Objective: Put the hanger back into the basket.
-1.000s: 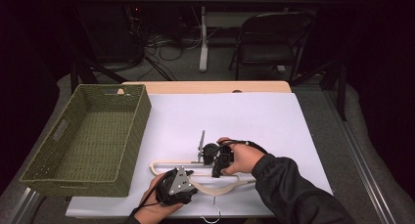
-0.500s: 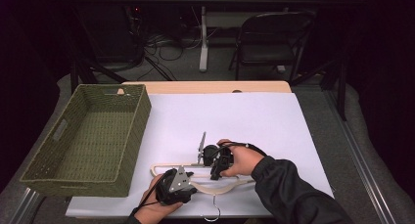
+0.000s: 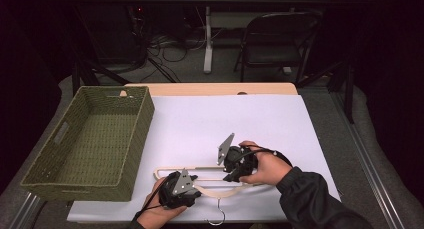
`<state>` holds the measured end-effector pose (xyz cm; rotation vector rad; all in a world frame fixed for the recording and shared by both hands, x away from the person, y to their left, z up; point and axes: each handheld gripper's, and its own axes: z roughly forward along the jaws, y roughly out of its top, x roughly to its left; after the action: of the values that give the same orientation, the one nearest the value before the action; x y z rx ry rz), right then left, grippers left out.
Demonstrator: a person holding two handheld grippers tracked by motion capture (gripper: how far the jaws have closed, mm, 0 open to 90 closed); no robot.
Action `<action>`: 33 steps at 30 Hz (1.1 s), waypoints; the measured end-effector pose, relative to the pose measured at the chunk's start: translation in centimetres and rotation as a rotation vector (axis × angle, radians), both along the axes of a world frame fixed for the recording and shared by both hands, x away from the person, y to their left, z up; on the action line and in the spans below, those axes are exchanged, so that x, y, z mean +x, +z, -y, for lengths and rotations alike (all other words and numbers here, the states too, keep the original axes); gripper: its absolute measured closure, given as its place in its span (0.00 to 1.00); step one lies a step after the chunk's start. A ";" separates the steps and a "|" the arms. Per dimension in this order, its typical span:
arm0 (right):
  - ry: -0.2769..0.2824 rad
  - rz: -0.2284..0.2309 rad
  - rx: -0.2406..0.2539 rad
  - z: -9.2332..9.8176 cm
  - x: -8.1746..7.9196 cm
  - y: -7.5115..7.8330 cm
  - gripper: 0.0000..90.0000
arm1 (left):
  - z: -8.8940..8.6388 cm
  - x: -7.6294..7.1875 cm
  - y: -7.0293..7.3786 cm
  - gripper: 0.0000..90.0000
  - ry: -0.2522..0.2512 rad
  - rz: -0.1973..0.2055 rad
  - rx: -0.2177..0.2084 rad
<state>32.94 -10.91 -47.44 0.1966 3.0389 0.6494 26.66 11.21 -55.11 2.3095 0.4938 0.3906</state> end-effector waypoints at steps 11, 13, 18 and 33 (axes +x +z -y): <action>0.041 -0.007 -0.008 2.4 -3.0 -1.4 0.70 | 0.0 0.1 0.1 0.55 0.004 -0.007 0.001; 0.046 -0.005 -0.014 2.4 -3.3 -1.7 0.67 | 0.0 0.1 0.1 0.55 0.004 -0.010 0.000; 0.069 0.033 -0.030 1.7 -3.6 -2.7 0.62 | 0.0 0.1 0.1 0.55 0.002 -0.010 0.001; 0.168 0.099 -0.038 -0.2 -4.4 -2.7 0.77 | -0.2 0.4 0.5 0.58 0.004 -0.017 -0.003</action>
<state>28.58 -10.70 -50.17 -0.0910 2.9907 0.5901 27.07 11.36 -54.57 2.3106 0.5065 0.3721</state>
